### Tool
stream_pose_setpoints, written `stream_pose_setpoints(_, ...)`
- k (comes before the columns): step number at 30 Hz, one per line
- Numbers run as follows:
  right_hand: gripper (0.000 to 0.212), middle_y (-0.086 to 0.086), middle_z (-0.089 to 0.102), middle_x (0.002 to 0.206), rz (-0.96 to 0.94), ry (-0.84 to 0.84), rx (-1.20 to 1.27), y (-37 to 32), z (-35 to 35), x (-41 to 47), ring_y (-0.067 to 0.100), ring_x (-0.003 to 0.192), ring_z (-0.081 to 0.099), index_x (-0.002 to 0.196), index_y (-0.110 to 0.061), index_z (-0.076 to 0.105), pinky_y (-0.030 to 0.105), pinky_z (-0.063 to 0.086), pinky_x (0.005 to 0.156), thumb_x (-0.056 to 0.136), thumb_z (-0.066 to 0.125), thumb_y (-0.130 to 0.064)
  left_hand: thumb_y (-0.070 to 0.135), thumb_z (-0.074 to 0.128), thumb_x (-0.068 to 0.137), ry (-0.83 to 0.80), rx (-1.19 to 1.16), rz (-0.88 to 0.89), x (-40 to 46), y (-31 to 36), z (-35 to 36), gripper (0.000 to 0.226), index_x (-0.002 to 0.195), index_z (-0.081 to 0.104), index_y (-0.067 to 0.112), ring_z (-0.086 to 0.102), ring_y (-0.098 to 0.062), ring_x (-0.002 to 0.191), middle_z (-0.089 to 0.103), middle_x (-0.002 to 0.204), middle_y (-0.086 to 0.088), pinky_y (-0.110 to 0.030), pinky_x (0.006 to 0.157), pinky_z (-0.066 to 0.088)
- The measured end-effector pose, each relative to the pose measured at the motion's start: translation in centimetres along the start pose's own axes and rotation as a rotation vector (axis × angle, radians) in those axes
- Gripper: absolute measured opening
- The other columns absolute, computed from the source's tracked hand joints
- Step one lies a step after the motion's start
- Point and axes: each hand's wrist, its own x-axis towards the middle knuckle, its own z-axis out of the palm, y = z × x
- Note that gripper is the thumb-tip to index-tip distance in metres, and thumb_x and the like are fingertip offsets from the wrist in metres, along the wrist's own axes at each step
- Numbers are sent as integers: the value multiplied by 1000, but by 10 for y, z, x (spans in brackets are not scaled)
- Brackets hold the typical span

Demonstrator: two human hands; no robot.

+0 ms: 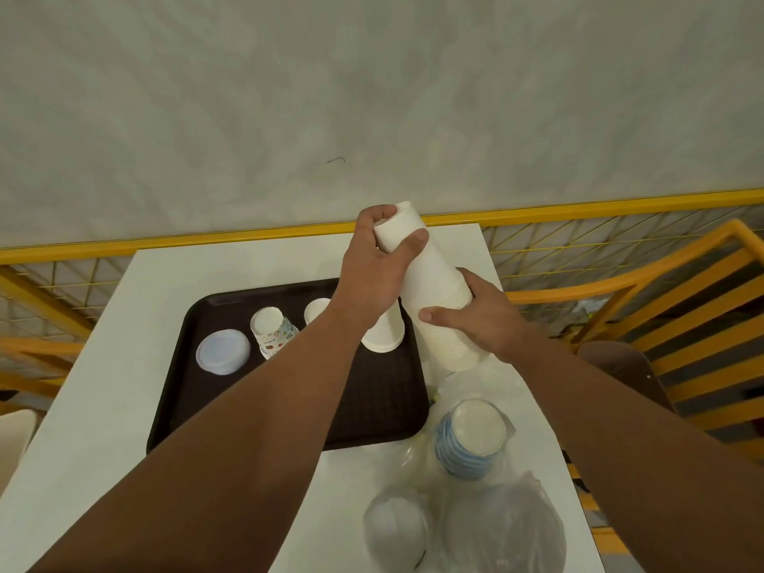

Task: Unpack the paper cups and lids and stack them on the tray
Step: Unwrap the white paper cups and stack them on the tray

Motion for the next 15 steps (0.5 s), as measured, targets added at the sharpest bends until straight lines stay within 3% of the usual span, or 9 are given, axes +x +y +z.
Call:
stream_pose_setpoints(5,74,-12,59,112,-65,109,-118,-6,-1,0,12,101,56,128,-32,52,27,44,81,64,88,-40,42,72,85,148,113,37,8,9,0,51,124,45,24,62,-11,97,60,111,4,-25,77,54)
stream_pose_setpoints(8,75,-12,58,111,-42,125,-140,4,-7,-2,13,103,55,129,-31,52,26,42,80,64,89,-39,38,73,81,270,-31,179,22,23,-14,48,117,45,25,63,-6,88,62,104,6,-25,78,54)
stream_pose_setpoints(10,76,-9,57,112,2,159,-128,14,-13,-4,15,104,55,130,-30,52,26,43,79,64,88,-42,37,72,81,314,4,275,28,29,-29,45,115,43,31,64,-8,86,62,104,4,-26,76,54)
stream_pose_setpoints(15,79,-7,56,116,61,202,-45,29,-13,-2,18,106,55,131,-29,50,29,48,78,64,87,-46,33,74,82,147,373,265,13,-7,-37,44,111,42,37,59,-10,81,59,100,6,-25,74,51)
